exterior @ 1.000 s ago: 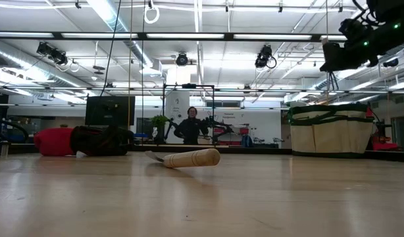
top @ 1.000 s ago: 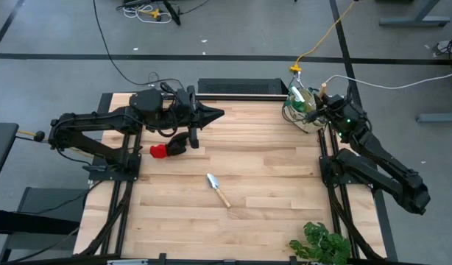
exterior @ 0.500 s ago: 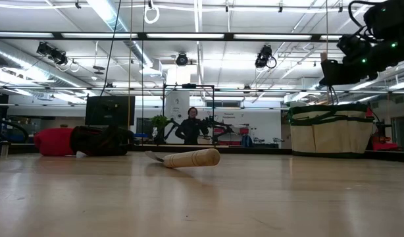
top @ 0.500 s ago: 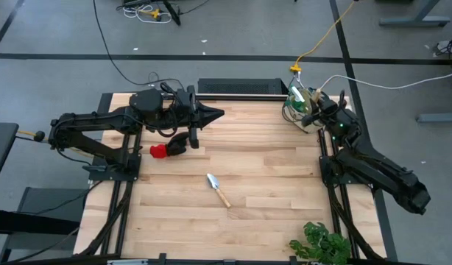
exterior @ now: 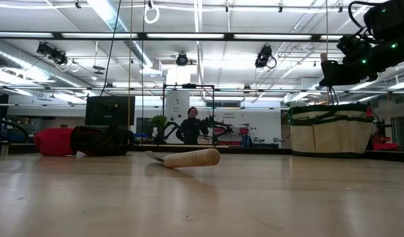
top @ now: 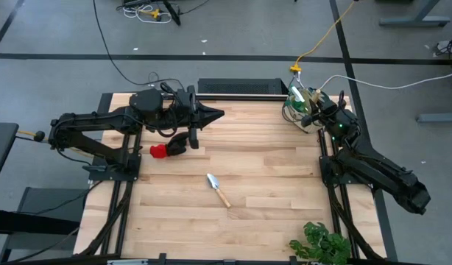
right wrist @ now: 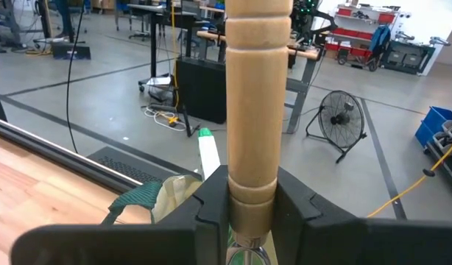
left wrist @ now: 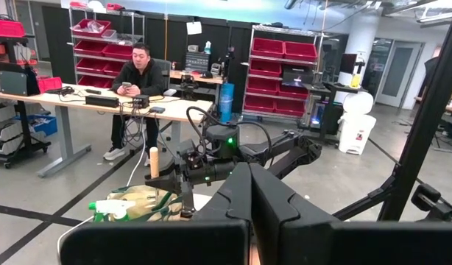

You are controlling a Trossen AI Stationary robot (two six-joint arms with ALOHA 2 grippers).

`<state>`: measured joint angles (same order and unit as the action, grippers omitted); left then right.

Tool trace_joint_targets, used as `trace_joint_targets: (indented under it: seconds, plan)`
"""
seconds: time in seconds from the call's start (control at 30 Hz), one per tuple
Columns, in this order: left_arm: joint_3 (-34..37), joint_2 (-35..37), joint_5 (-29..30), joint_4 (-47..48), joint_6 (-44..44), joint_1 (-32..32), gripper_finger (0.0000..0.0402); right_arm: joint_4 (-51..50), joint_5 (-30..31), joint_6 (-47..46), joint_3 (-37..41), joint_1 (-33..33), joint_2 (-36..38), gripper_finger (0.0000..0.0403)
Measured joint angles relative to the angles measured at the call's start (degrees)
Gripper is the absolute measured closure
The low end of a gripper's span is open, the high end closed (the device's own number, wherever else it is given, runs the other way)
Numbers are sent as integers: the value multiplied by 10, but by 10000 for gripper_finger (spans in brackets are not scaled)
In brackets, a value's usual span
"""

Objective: Pick & Place Garden tools in Gardening bag
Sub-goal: Put the hand rake into the gardening bag

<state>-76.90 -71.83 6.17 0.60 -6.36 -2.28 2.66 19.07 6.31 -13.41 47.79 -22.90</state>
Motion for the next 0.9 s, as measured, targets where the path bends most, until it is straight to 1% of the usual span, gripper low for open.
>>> trace_joint_targets:
  seconds: [0.53,0.63,0.9]
  plan:
    - [0,0,0,0,0,0,400,-7,0,0,0,0,0,329]
    - [0,0,0,0,0,0,400,-7,0,-1,0,0,0,313]
    - [0,0,0,0,0,0,400,-29,0,-29,0,0,0,242]
